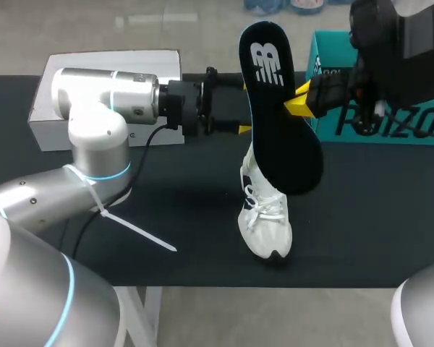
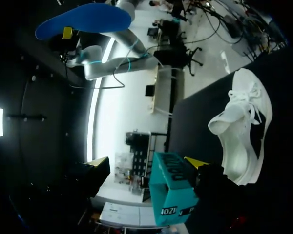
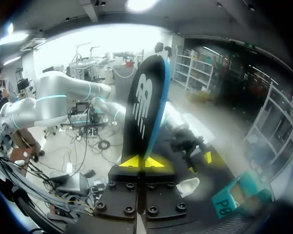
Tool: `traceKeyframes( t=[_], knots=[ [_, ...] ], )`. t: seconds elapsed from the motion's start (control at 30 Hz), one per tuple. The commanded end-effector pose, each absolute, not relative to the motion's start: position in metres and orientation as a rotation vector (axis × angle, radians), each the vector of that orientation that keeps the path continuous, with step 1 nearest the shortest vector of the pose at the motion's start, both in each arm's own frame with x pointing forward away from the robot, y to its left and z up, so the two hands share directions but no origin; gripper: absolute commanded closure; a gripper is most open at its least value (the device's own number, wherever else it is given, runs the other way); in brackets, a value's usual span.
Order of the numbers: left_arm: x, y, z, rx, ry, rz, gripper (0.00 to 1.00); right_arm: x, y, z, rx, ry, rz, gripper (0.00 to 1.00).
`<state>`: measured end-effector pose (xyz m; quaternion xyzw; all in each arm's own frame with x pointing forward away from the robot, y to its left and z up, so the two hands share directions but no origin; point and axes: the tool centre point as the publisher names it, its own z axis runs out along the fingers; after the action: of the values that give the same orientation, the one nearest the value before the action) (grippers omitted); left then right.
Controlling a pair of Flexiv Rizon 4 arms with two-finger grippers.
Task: Take the shoe out of the shoebox, open the shoe tongue, remove and reinsert the insole, then place the shoe into the shoebox
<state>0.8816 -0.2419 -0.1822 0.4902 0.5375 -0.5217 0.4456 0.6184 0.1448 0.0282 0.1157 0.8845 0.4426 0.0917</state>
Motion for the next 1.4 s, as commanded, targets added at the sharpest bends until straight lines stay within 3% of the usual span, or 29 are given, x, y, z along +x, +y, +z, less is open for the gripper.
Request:
traceKeyframes(
  t=[0.03, 0.77, 0.87, 1.17, 1.4],
  knots=[
    [0.882, -0.243, -0.183, 1.215, 1.331, -1.292, 0.00, 0.621, 0.147, 0.029, 0.343, 2.633, 1.312, 1.00],
    [0.882, -0.243, -0.183, 1.215, 1.331, -1.292, 0.00, 0.621, 0.147, 0.029, 0.343, 2.633, 1.312, 1.00],
    [0.882, -0.243, -0.183, 1.215, 1.331, -1.292, 0.00, 0.638, 0.116, 0.022, 0.373, 2.634, 1.404, 1.00],
    [0.882, -0.243, -0.183, 1.215, 1.331, -1.292, 0.00, 0.683, 0.052, -0.022, 0.611, 2.677, 1.656, 1.00],
    [0.882, -0.243, -0.183, 1.215, 1.331, -1.292, 0.00, 0.718, 0.036, -0.075, 0.800, 2.755, 1.782, 1.00]
  ],
)
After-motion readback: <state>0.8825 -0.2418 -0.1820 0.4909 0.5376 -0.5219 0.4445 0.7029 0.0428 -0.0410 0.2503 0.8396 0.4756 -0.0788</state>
